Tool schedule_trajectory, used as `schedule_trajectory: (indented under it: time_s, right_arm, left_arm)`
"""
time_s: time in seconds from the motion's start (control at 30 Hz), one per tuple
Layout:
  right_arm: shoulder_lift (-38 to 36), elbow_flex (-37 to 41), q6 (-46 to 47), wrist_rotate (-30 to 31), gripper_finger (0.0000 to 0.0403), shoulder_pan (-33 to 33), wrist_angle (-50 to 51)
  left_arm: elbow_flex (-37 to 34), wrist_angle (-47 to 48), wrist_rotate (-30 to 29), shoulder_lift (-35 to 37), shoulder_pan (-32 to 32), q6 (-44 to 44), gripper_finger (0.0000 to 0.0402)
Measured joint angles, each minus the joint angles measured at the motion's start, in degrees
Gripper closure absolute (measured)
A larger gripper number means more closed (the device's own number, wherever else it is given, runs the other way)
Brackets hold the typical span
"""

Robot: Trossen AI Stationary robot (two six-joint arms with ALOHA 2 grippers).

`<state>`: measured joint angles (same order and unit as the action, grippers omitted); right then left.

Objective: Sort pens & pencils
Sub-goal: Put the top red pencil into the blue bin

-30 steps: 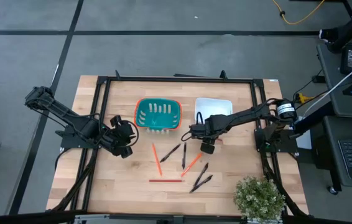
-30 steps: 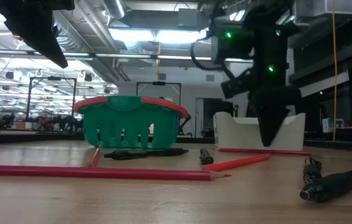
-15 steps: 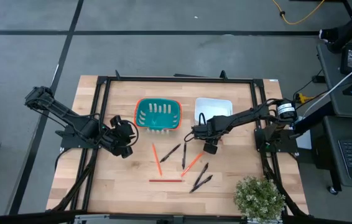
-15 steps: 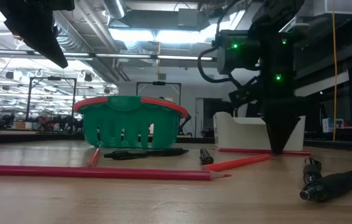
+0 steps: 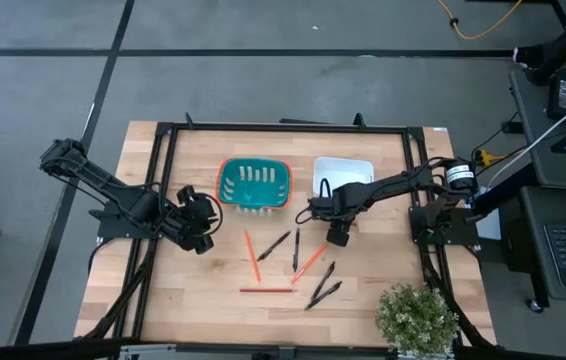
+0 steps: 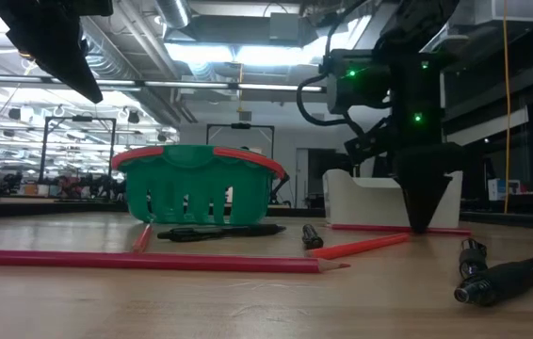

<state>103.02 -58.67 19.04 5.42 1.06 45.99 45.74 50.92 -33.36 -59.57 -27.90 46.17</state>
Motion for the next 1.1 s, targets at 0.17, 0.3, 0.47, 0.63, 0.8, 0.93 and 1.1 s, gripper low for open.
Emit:
schedule_trajectory:
  time_s: [0.17,0.3,0.47,0.63,0.8,0.93,1.1]
  right_arm:
    - [0.0,0.0,0.3,-2.5,0.0265,0.0,-0.9]
    - [0.0,0.0,0.3,-4.3,0.0281,0.0,-1.7]
    - [0.0,0.0,0.3,-4.7,0.0292,0.0,-1.7]
    - [0.0,0.0,0.4,-5.1,0.0287,0.0,-1.7]
    - [0.0,0.0,1.8,-6.5,0.0298,0.2,-2.2]
    - [0.0,0.0,2.8,-7.7,0.0311,1.1,-3.1]
    - [0.1,-0.1,4.7,-10.4,0.0318,3.1,-5.0]
  left_arm:
    - [0.0,0.0,0.0,0.0,0.0,0.0,0.0345]
    - [0.0,0.0,0.0,0.0,0.0,0.0,0.0345]
    - [0.0,0.0,0.0,0.0,0.0,0.0,0.0345]
    - [0.0,0.0,0.0,0.0,0.0,0.0,0.0345]
    - [0.0,0.0,0.0,0.0,0.0,0.0,0.0345]
    - [0.0,0.0,0.0,0.0,0.0,0.0,0.0345]
    - [0.0,0.0,0.0,0.0,0.0,0.0,0.0345]
